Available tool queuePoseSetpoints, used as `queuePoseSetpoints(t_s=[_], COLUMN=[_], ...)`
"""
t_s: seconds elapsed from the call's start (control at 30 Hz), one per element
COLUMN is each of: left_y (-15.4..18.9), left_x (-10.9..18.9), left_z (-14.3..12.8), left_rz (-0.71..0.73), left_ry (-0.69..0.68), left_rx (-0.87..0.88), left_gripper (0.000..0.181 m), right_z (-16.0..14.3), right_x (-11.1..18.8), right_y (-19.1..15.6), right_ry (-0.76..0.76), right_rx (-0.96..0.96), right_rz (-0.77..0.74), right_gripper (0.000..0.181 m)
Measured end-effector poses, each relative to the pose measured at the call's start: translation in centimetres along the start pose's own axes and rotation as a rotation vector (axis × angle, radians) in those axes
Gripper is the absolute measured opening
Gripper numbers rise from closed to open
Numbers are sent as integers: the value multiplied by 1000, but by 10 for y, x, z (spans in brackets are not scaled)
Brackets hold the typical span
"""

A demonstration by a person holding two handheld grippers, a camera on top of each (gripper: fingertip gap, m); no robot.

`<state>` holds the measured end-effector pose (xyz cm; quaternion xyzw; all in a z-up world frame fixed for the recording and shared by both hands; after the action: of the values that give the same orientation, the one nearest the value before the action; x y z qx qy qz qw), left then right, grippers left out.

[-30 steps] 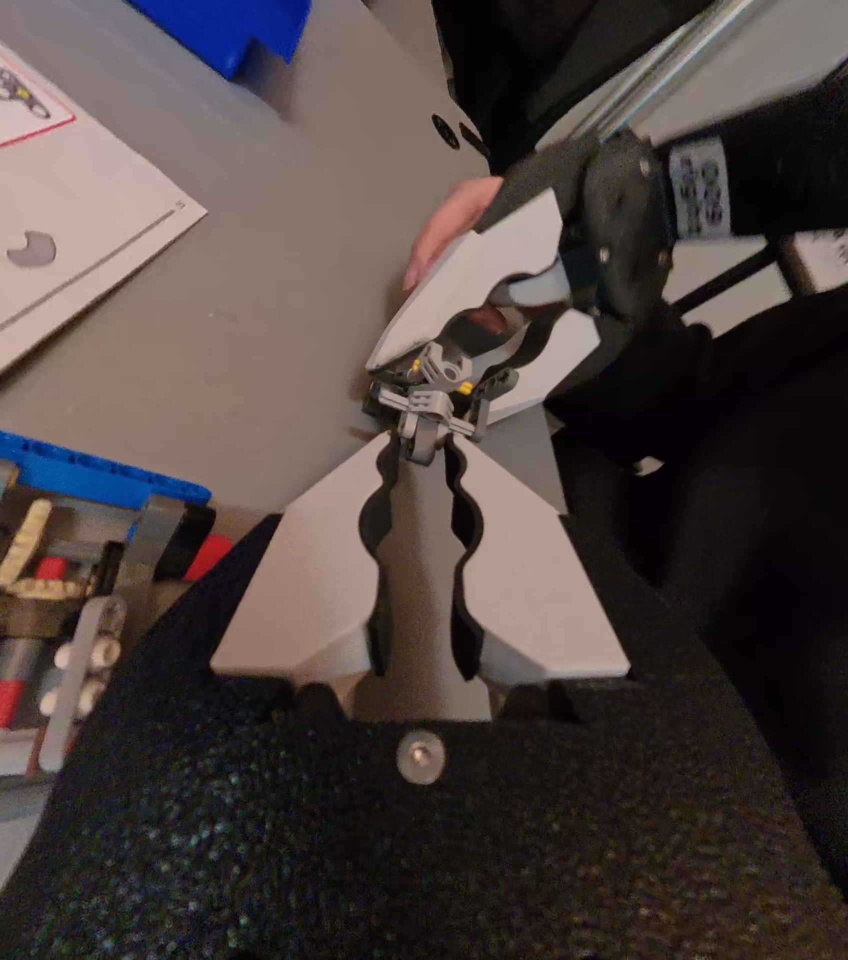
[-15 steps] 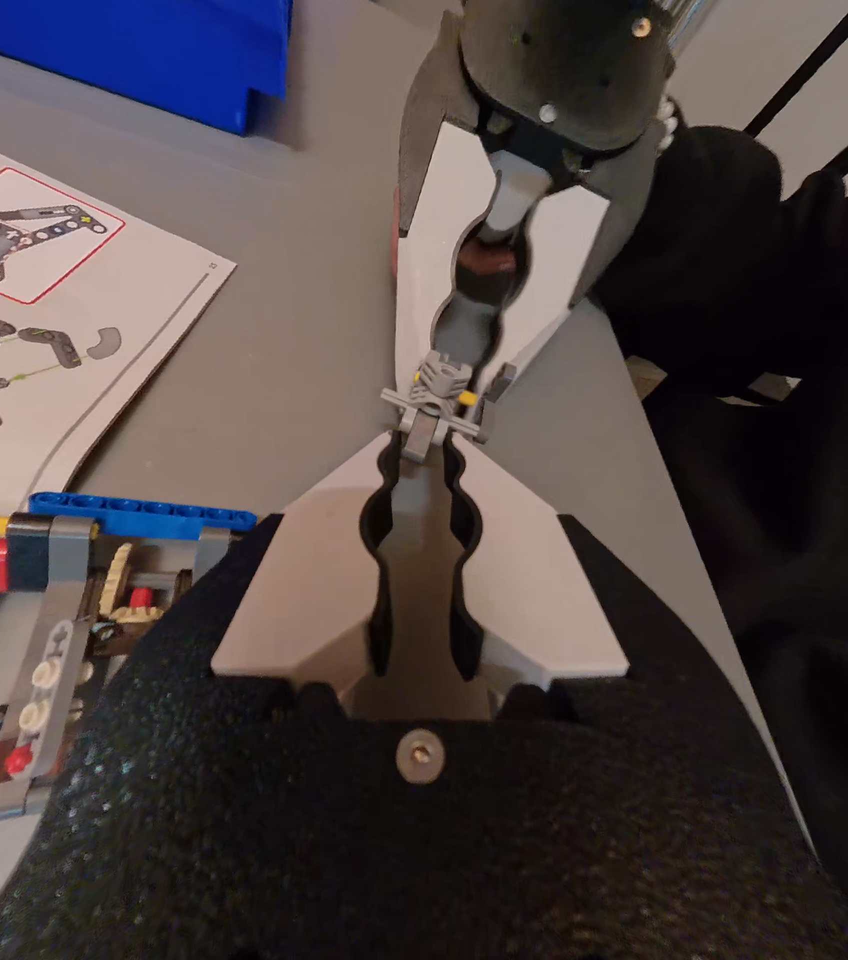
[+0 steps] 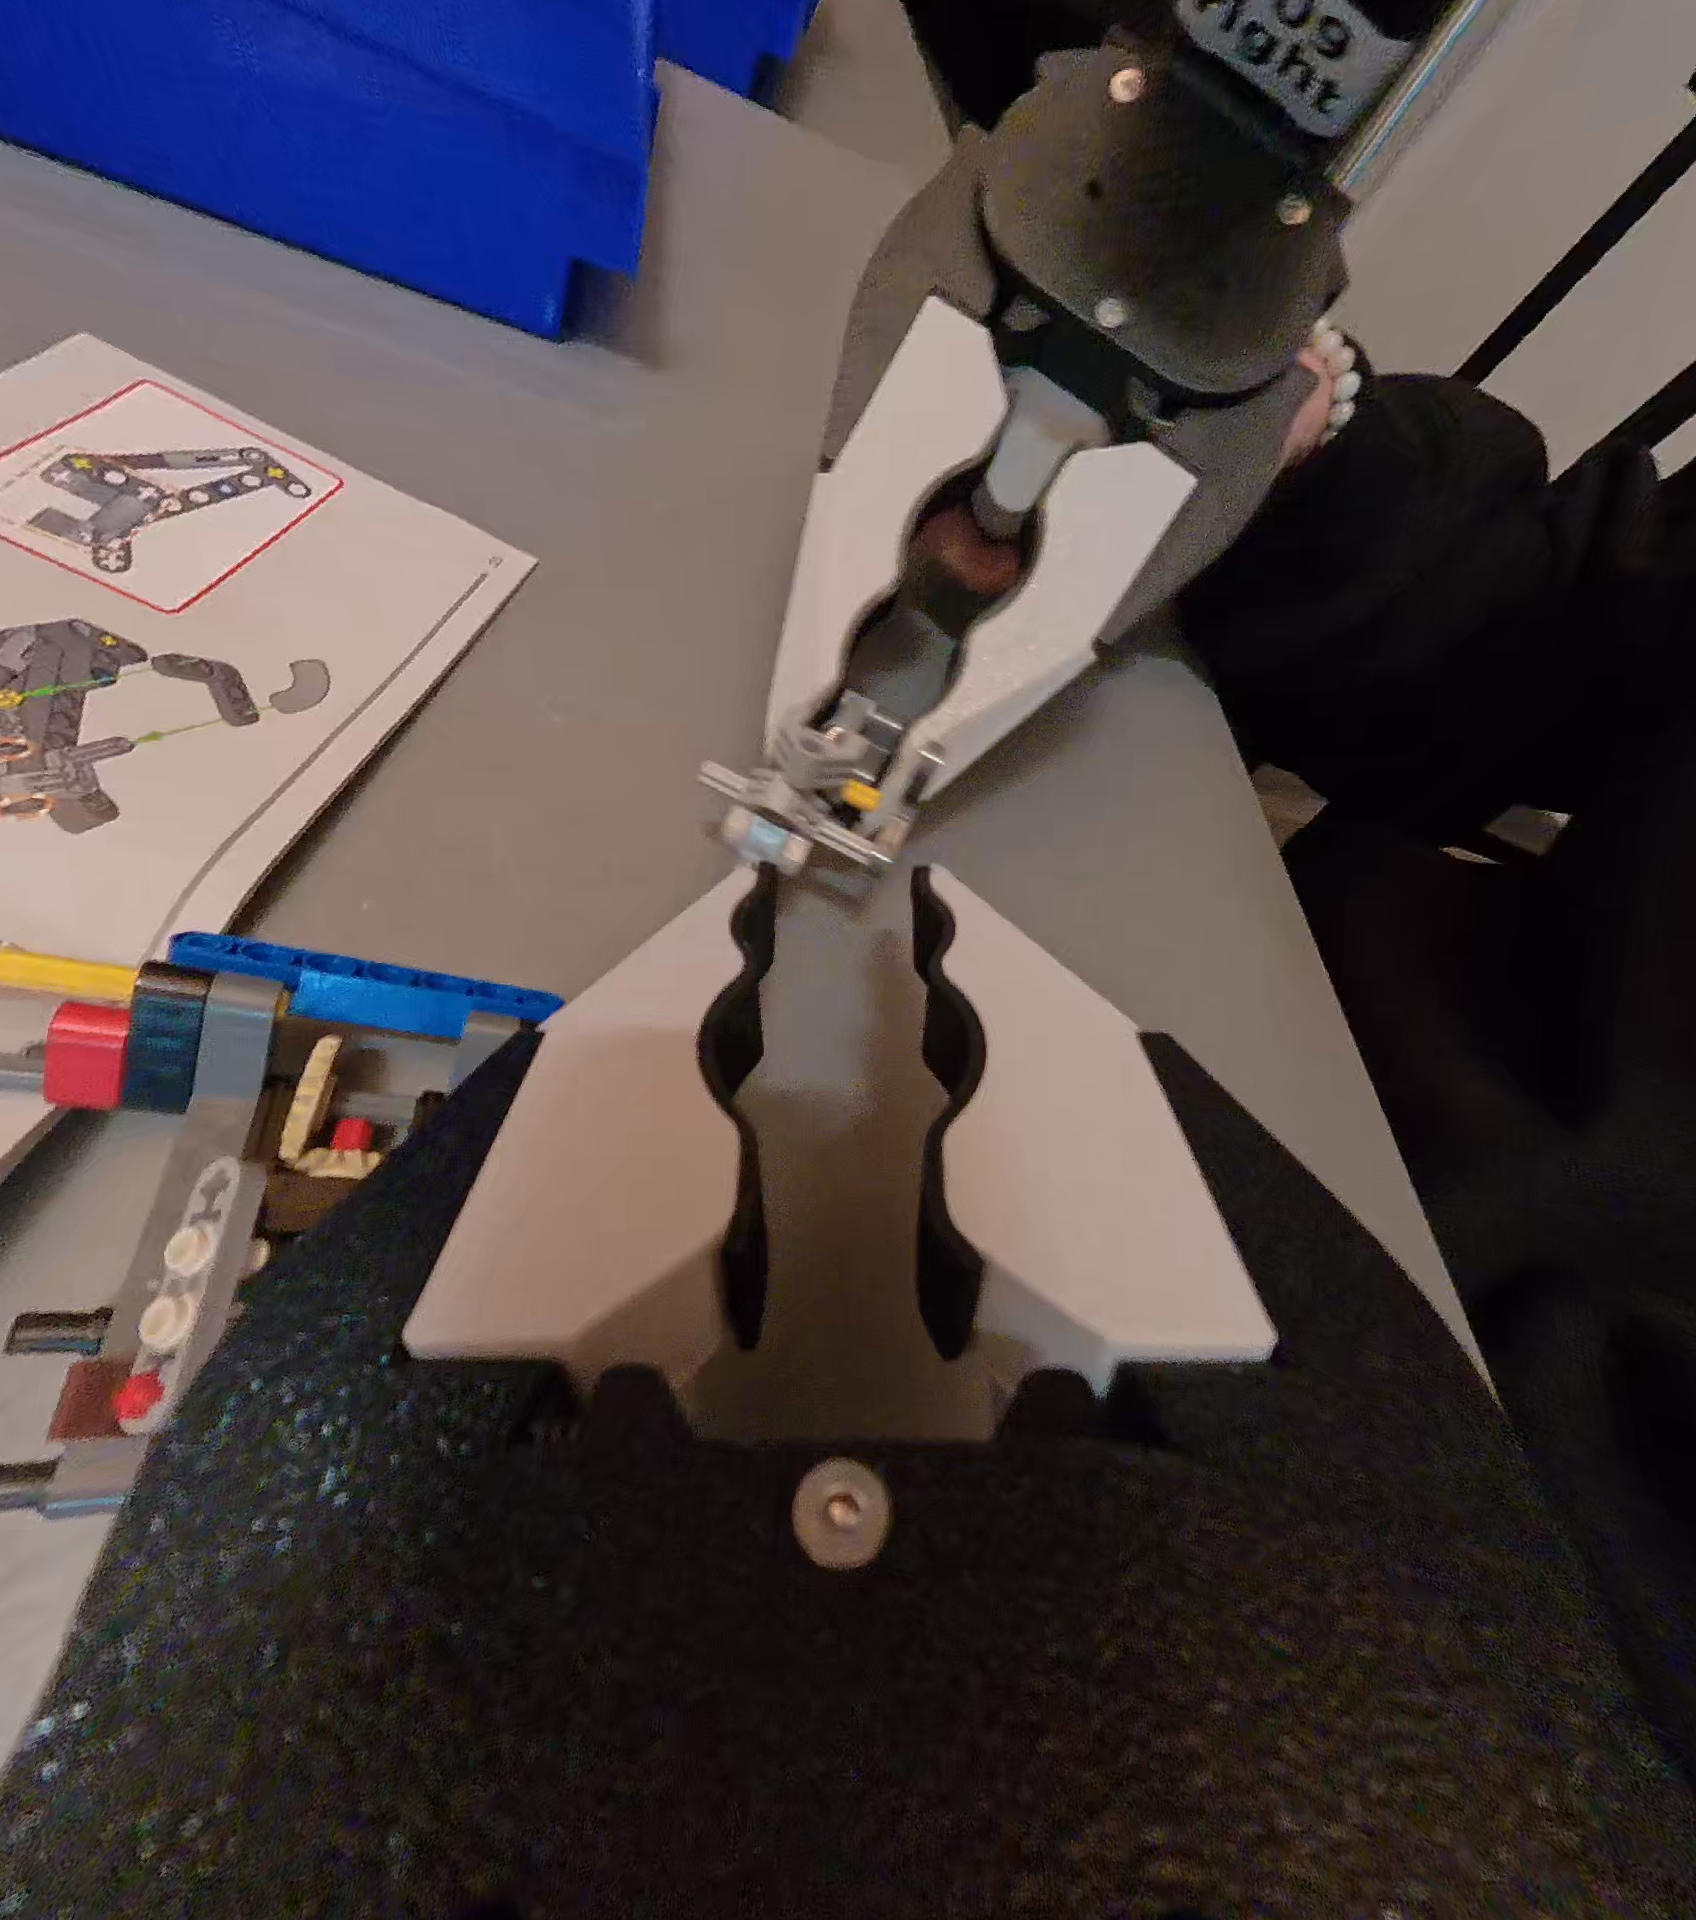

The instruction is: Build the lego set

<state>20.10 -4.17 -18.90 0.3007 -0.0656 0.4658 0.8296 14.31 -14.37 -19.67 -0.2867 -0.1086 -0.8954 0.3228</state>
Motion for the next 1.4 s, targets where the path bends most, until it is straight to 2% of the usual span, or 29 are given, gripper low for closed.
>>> queuePoseSetpoints(t_s=[0.03,0.13,0.2,0.3,0.43,0.53,0.6,0.67,0.73,0.83,1.0,1.1,1.3,1.4], left_y=[1,-2,-5,-1,9,13,17,25,28,23,23,27,30,30], left_x=[0,-4,-6,-5,-6,-6,-5,-6,-8,-7,-9,-5,-11,-15], left_z=[0,-5,-7,-1,-5,-15,-19,-17,-13,-8,-4,-4,-13,-15], left_rz=[-6,32,89,170,234,265,270,226,204,248,227,326,388,339], left_ry=[1,-35,-72,-69,-160,-203,-185,-127,-84,-39,86,130,163,216], left_rx=[5,55,56,-95,-230,-262,-287,-288,-246,-147,119,178,292,356], left_gripper=[25,35,31,24,22,21,18,11,15,18,20,18,12,13], right_z=[1,0,-3,-6,-3,4,7,8,5,5,8,5,4,4], right_x=[1,3,4,1,1,4,6,5,0,-3,-2,-3,-6,-7], right_y=[1,5,6,0,-6,-8,-10,-11,-12,-12,-12,-12,-14,-16], right_ry=[7,21,5,-35,-67,-75,-101,-126,-159,-155,-103,-86,-71,-60], right_rx=[-68,-191,-220,-242,-114,-16,65,137,160,170,129,88,33,28], right_rz=[11,-2,-13,38,-15,-55,-96,-124,-126,-139,-185,-207,-221,-227], right_gripper=[11,8,5,6,9,12,16,13,12,6,5,5,5,5])
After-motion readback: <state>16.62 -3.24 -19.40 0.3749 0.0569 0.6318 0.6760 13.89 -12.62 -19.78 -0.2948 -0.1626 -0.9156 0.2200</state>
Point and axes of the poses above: each gripper's, where its closed fingertips meet, x back along the fingers, z out of its top, y = z × x across the jaws, the point moved 6 cm from there along x, back along the fingers, and after that the axes turned 7 degrees about -z, right-handed, at the moved point
